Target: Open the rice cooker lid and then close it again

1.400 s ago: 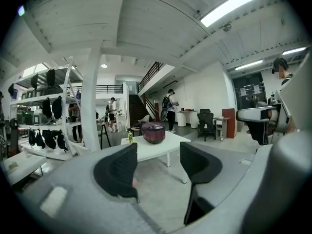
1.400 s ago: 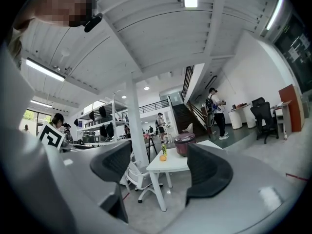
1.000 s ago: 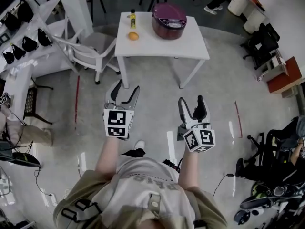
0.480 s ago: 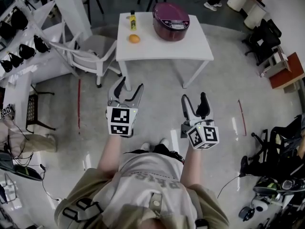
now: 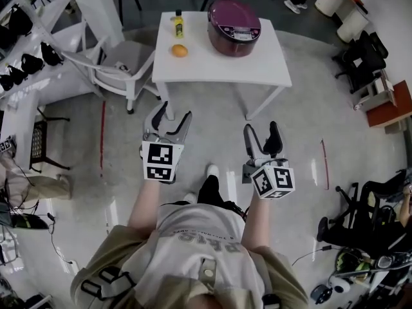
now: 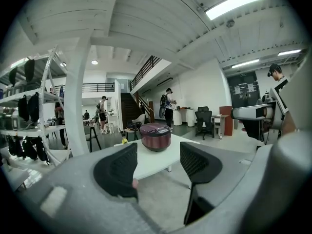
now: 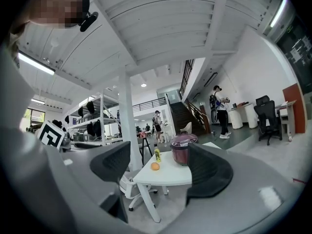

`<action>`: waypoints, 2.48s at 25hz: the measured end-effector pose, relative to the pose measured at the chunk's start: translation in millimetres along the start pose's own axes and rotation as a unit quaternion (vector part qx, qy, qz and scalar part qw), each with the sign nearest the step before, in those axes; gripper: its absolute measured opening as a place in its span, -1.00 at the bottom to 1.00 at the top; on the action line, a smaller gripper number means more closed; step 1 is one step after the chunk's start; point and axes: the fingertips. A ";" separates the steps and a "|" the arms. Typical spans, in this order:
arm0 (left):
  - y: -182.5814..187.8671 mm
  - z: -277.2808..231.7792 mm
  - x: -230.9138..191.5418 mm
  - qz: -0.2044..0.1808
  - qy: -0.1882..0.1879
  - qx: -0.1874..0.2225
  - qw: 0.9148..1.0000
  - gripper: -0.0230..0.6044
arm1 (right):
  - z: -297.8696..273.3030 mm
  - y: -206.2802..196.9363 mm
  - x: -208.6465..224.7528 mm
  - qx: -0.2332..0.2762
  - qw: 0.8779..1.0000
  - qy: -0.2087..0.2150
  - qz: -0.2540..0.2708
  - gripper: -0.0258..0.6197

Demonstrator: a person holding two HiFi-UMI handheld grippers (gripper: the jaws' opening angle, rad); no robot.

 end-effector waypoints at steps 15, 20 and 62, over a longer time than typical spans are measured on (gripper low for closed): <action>34.6 -134.1 7.0 0.007 0.037 -0.006 0.999 -0.01 | -110.5 31.8 93.3 -0.022 0.998 0.050 0.019 0.13; 42.3 -170.1 9.1 0.010 0.051 -0.010 0.999 -0.01 | -140.1 39.5 121.8 -0.029 0.997 0.065 0.019 0.13; 16.6 -360.2 -29.0 -0.001 0.007 -0.065 0.998 0.02 | -319.2 12.1 200.9 -0.079 0.993 0.087 0.018 0.17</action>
Point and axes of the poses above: the fingertips, and each gripper's own axes: z backward along the fingers, x to its right, y out of its top, and after that the axes turned 6 degrees about -z, right-handed
